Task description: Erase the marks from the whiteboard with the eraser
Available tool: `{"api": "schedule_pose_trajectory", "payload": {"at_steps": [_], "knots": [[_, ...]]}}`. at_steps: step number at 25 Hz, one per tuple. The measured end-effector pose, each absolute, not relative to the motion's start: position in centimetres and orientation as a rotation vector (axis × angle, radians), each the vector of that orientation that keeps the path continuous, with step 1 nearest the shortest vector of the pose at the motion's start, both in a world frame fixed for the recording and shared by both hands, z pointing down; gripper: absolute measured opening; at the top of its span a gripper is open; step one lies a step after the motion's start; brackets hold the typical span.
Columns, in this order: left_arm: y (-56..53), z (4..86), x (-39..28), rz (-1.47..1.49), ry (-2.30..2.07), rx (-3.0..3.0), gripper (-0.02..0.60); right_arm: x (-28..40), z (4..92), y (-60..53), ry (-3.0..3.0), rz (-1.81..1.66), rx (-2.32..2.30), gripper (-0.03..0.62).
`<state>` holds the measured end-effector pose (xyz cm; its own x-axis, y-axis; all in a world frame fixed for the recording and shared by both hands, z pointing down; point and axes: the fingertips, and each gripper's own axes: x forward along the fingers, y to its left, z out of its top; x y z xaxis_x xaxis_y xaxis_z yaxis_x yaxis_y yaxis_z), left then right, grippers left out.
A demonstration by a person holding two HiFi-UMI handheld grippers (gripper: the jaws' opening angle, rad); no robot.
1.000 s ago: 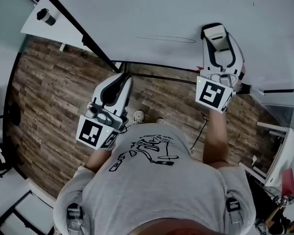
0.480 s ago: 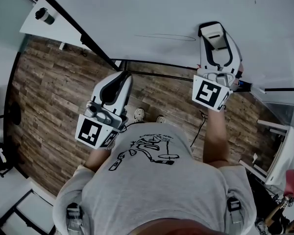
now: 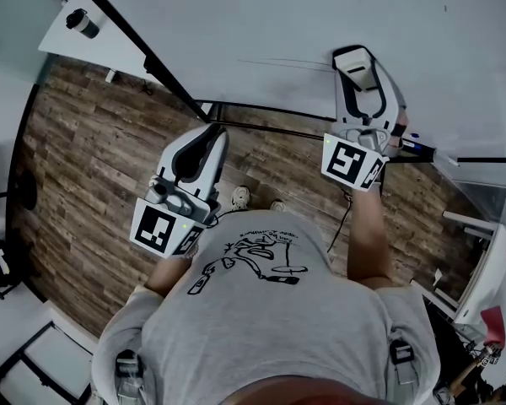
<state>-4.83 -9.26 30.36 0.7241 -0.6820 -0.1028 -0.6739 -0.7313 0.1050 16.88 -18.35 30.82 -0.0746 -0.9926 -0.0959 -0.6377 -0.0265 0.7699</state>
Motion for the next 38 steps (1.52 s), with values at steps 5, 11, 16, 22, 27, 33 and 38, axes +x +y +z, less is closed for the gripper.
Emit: {"api": "schedule_pose_trajectory", "payload": {"at_steps": [5, 11, 16, 22, 27, 33, 38], "knots": [[-9.3, 30.4, -5.2, -0.207, -1.145, 2.852, 0.049, 16.2, 31.9, -18.7, -1.762, -0.943, 1.682, 0.249], [-9.0, 30.1, -5.1, -0.216, -1.164, 2.848, 0.049, 15.7, 32.9, -18.7, -1.772, -0.972, 1.666, 0.249], [-8.8, 30.1, -5.3, -0.220, -1.184, 2.845, 0.049, 15.2, 34.2, -18.8, -1.782, -0.996, 1.647, 0.249], [-8.7, 30.3, -5.5, -0.221, -1.205, 2.834, 0.048, 14.9, 34.9, -18.9, -1.776, -1.025, 1.630, 0.249], [-8.5, 30.3, -5.4, -0.219, -1.208, 2.830, 0.048, 14.5, 35.6, -19.0, -1.778, -1.030, 1.613, 0.249], [-8.4, 30.1, -5.6, -0.232, -1.222, 2.827, 0.048, 14.0, 36.7, -19.1, -1.781, -1.035, 1.588, 0.249], [-8.3, 30.1, -5.9, -0.237, -1.234, 2.822, 0.048, 13.6, 37.8, -19.2, -1.781, -1.038, 1.555, 0.249]]}}
